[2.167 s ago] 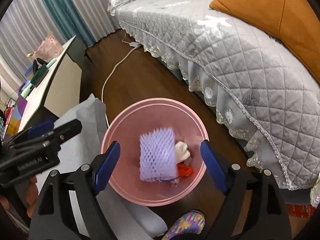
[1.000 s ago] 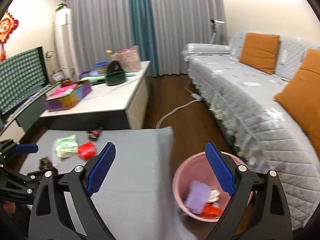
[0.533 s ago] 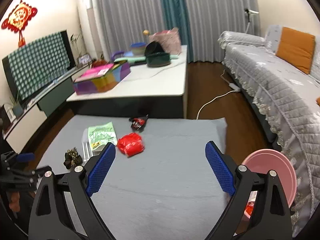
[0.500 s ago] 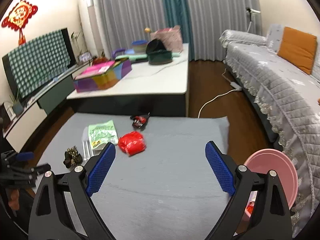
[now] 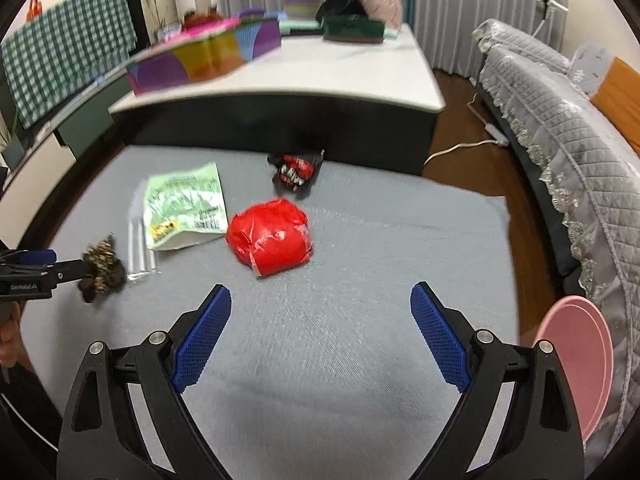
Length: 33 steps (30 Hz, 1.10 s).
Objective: Collect trash
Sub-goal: 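Grasp the brown floral cloth with the left gripper while the right gripper grasps the red bag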
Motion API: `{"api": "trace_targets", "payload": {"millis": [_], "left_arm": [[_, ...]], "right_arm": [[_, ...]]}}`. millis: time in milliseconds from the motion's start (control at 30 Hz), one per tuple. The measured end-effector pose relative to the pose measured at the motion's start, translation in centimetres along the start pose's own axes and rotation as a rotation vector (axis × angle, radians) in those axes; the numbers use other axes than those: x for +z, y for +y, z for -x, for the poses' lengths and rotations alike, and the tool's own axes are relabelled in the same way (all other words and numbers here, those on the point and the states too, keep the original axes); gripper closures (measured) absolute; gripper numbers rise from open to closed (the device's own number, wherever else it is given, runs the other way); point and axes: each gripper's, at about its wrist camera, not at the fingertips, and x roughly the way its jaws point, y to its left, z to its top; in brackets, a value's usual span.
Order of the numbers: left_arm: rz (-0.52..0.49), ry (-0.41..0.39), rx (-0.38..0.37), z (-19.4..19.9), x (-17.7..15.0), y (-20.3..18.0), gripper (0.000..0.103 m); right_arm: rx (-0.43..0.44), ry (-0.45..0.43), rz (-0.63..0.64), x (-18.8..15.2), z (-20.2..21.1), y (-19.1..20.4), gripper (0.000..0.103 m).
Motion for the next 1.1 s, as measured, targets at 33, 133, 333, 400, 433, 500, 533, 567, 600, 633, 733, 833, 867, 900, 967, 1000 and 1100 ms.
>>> {"api": "trace_targets", "payload": {"millis": [33, 133, 333, 400, 433, 500, 533, 567, 600, 633, 733, 833, 867, 900, 967, 1000, 1100], "left_arm": [[-0.003, 0.017, 0.005, -0.9, 0.2, 0.2, 0.014], [0.01, 0.056, -0.015, -2.8, 0.9, 0.7, 0.014], [0.032, 0.095, -0.048, -4.6, 1.2, 1.1, 0.014], [0.021, 0.106, -0.048, -5.2, 1.0, 1.1, 0.014], [0.017, 0.104, -0.047, -5.4, 0.9, 1.3, 0.012], [0.002, 0.1, -0.032, -5.5, 0.9, 1.2, 0.011], [-0.001, 0.101, -0.027, -5.6, 0.9, 1.1, 0.009], [0.0, 0.104, -0.025, -5.8, 1.1, 1.1, 0.009], [0.004, 0.106, -0.023, -5.9, 1.1, 1.0, 0.008], [0.008, 0.107, -0.021, -5.9, 1.1, 1.0, 0.008], [0.016, 0.111, -0.022, -6.1, 1.2, 1.2, 0.008], [0.049, 0.082, -0.029, -5.5, 1.7, 1.5, 0.032], [0.058, 0.067, -0.058, -4.9, 1.8, 1.6, 0.06], [0.06, 0.072, -0.088, -4.4, 1.8, 1.6, 0.067], [0.091, 0.068, -0.123, -3.9, 1.9, 2.0, 0.072], [0.091, 0.064, -0.122, -3.7, 2.0, 2.0, 0.074], [0.076, 0.047, -0.117, -3.1, 2.0, 1.8, 0.075]], "right_arm": [[-0.003, 0.01, 0.009, 0.3, -1.1, 0.4, 0.013], [-0.001, 0.03, 0.038, 0.9, -3.8, 1.5, 0.013], [0.035, 0.07, 0.066, 1.7, -7.8, 3.2, 0.013], [0.043, 0.075, 0.094, 1.8, -8.6, 3.9, 0.013], [0.042, 0.079, 0.109, 1.7, -8.9, 4.2, 0.013], [0.046, 0.069, 0.116, 1.7, -9.3, 4.6, 0.008], [0.045, 0.064, 0.108, 1.6, -9.4, 4.6, 0.006], [0.05, 0.064, 0.096, 1.6, -9.5, 4.5, 0.005], [0.05, 0.061, 0.096, 1.6, -9.5, 4.4, 0.005], [0.05, 0.06, 0.102, 1.7, -9.6, 4.3, 0.005], [0.047, 0.055, 0.097, 1.6, -9.6, 4.3, 0.007], [0.049, 0.032, 0.1, 1.9, -8.9, 4.2, 0.027], [0.066, 0.046, 0.102, 2.0, -8.7, 4.4, 0.028], [0.075, 0.042, 0.1, 1.9, -8.5, 4.5, 0.029], [0.072, 0.024, 0.104, 1.9, -7.8, 4.6, 0.029], [0.076, 0.024, 0.106, 1.9, -7.6, 4.7, 0.03], [0.075, 0.013, 0.102, 1.9, -6.6, 4.6, 0.03]]}}
